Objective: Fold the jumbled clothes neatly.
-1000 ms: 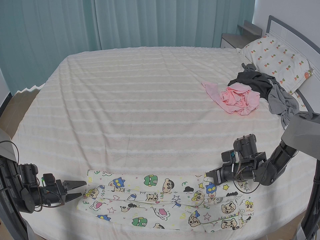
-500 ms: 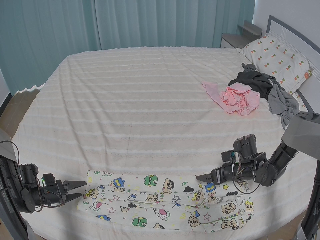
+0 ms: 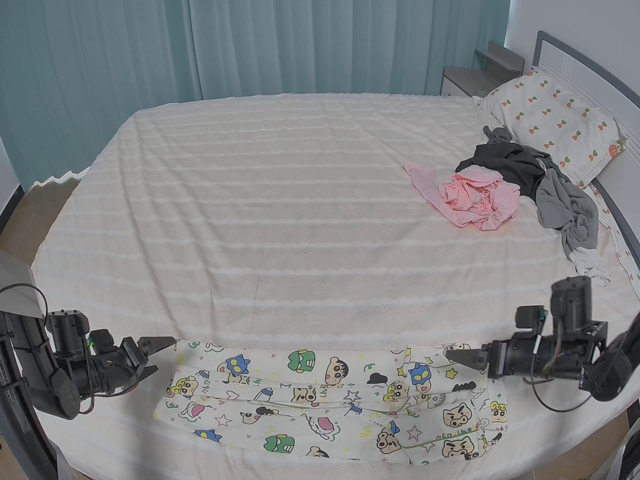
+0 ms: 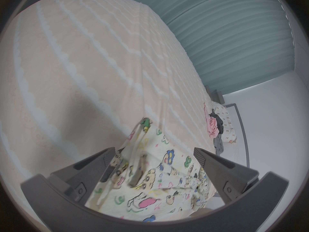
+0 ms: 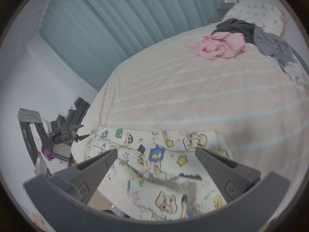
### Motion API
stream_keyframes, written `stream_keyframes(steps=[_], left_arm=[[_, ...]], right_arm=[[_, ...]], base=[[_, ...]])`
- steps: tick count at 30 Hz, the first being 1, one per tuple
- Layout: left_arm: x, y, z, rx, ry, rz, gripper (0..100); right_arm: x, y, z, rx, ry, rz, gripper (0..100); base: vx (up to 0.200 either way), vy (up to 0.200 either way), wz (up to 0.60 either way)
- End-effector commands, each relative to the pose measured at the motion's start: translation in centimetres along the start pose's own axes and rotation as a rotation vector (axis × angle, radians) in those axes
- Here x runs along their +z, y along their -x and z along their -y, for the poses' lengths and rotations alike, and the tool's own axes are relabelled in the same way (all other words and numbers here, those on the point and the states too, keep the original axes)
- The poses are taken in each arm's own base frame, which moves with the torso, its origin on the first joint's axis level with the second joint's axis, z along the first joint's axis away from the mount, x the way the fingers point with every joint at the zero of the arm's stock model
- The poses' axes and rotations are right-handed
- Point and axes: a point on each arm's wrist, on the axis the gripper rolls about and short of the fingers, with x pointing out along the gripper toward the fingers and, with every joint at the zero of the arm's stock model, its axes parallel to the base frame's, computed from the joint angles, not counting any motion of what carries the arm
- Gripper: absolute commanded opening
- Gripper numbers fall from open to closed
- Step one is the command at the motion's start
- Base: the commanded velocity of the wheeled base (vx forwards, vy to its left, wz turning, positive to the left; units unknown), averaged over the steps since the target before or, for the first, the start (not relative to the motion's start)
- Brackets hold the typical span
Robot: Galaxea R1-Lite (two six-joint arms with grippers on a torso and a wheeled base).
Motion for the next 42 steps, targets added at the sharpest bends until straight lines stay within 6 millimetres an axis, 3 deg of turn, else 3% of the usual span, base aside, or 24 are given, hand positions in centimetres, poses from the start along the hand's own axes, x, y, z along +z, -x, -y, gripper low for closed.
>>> stream_keyframes(steps=[1,4,11,22,34,42], left_arm=[[1.2,-2.3,3.9,-0.075,-0.033,0.029,100],[1.3,-2.7,4.5,-0.058,-0.024,-0.010,100],[3.4,-2.8,6.4,-0.009,-0.002,-0.051,100],[3.0,-3.7,4.9,0.109,-0.157,-0.067,100],[2.3,-5.3,3.1,0.169,-0.152,-0.106,100],[1.5,-5.9,3.2,0.169,-0.159,-0.137,100]], right_arm=[[-2.8,6.8,0.6,0.023,-0.134,0.175,100],[-2.8,6.8,0.9,0.038,-0.174,0.171,100],[-3.0,6.7,1.7,0.095,-0.264,0.115,100],[-3.1,8.1,2.0,0.094,-0.292,0.125,100],[-3.2,8.3,1.9,0.098,-0.290,0.123,100],[-3.2,8.4,1.9,0.097,-0.290,0.125,100]], base=[[0.000,0.000,0.00],[0.000,0.000,0.00],[0.000,0.000,0.00],[0.000,0.000,0.00],[0.000,0.000,0.00],[0.000,0.000,0.00]])
